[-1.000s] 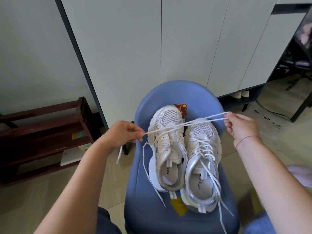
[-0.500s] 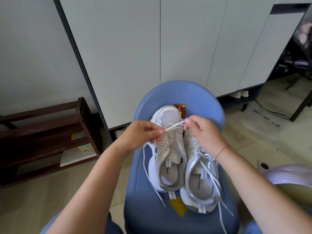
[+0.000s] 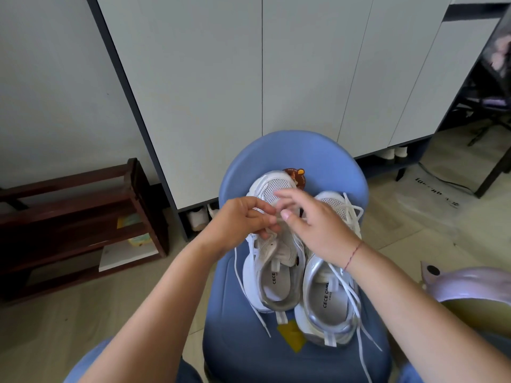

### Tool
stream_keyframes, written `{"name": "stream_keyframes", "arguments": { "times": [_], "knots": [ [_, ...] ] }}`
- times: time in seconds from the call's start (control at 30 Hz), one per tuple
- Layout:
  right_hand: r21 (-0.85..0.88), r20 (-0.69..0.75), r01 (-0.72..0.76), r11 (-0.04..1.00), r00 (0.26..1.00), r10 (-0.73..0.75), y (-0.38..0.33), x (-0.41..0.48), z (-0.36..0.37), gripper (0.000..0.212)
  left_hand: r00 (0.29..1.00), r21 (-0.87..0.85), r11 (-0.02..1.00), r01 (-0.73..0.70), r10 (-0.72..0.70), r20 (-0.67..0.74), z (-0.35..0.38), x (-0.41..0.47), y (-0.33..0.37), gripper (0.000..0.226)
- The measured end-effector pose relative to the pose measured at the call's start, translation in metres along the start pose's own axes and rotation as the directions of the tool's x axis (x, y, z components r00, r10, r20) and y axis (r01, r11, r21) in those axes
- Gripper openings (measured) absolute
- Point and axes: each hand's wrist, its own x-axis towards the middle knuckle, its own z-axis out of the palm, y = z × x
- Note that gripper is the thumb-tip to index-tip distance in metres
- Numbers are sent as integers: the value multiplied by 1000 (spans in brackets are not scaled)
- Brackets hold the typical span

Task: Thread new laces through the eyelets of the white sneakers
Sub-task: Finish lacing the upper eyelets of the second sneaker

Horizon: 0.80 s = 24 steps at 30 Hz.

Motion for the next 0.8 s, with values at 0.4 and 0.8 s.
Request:
{"name": "stream_keyframes", "arguments": {
  "times": [0.4,0.8],
  "knots": [
    [14,-90,-34,999,995,35,14,9,11,19,986,-60,995,-76,66,-153,-8,0,5,12],
    [-327,-19,5,945,1000,-12,16,17,21,14,975,-75,995,-58,40,-219,-29,-6,0,4]
  ]
}}
